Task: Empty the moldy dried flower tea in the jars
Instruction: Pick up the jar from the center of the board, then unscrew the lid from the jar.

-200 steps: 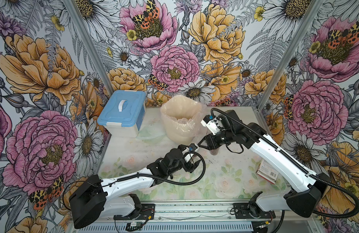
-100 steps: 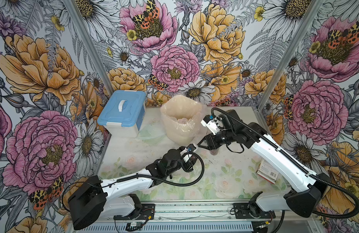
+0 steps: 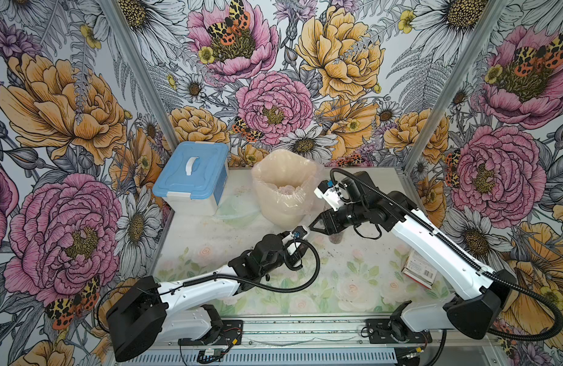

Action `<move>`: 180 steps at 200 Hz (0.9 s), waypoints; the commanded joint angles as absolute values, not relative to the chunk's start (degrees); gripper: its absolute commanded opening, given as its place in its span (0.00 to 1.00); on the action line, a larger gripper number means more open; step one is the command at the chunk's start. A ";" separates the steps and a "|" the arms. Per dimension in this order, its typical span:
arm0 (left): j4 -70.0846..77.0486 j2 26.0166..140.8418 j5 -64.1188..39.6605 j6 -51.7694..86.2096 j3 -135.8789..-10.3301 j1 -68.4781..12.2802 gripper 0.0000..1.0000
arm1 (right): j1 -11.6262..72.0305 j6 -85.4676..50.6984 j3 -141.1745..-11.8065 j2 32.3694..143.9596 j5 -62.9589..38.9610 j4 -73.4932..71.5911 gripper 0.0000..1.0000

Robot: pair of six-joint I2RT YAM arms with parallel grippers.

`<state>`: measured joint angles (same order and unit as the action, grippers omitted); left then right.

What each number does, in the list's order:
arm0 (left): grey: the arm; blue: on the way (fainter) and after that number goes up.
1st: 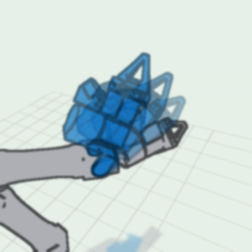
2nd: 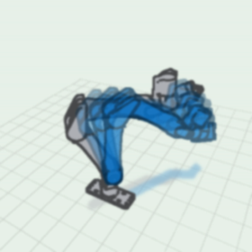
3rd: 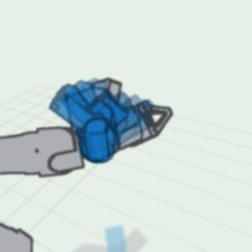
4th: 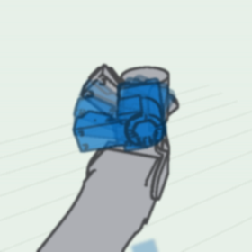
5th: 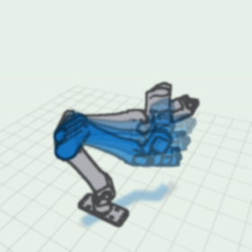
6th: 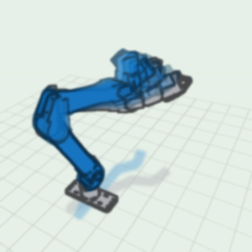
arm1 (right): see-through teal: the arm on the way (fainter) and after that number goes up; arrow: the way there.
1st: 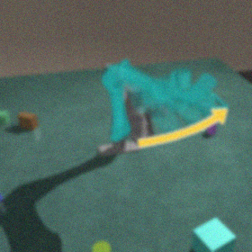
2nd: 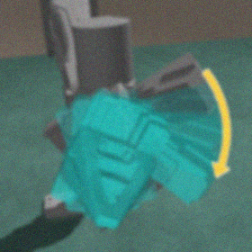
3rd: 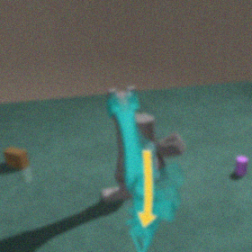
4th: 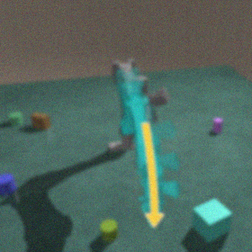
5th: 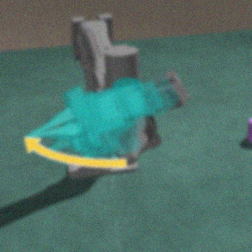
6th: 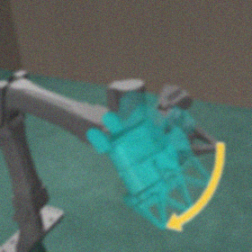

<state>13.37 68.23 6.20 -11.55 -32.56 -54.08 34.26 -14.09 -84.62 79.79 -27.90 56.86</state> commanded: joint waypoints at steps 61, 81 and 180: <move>10.72 67.54 14.05 -17.50 -33.66 -54.24 0.47 | 29.19 -19.33 -89.14 79.47 -31.80 57.61 0.84; 10.47 67.27 15.04 -18.63 -33.75 -54.51 0.47 | 29.01 -19.42 -89.29 81.61 -32.40 60.10 0.84; 7.93 68.80 16.52 -20.45 -35.33 -55.37 0.46 | 31.15 -19.19 -89.20 85.69 -33.59 62.27 0.78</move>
<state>7.68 68.31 15.20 -19.51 -33.26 -54.92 30.17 -18.98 -88.25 84.29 -32.97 61.95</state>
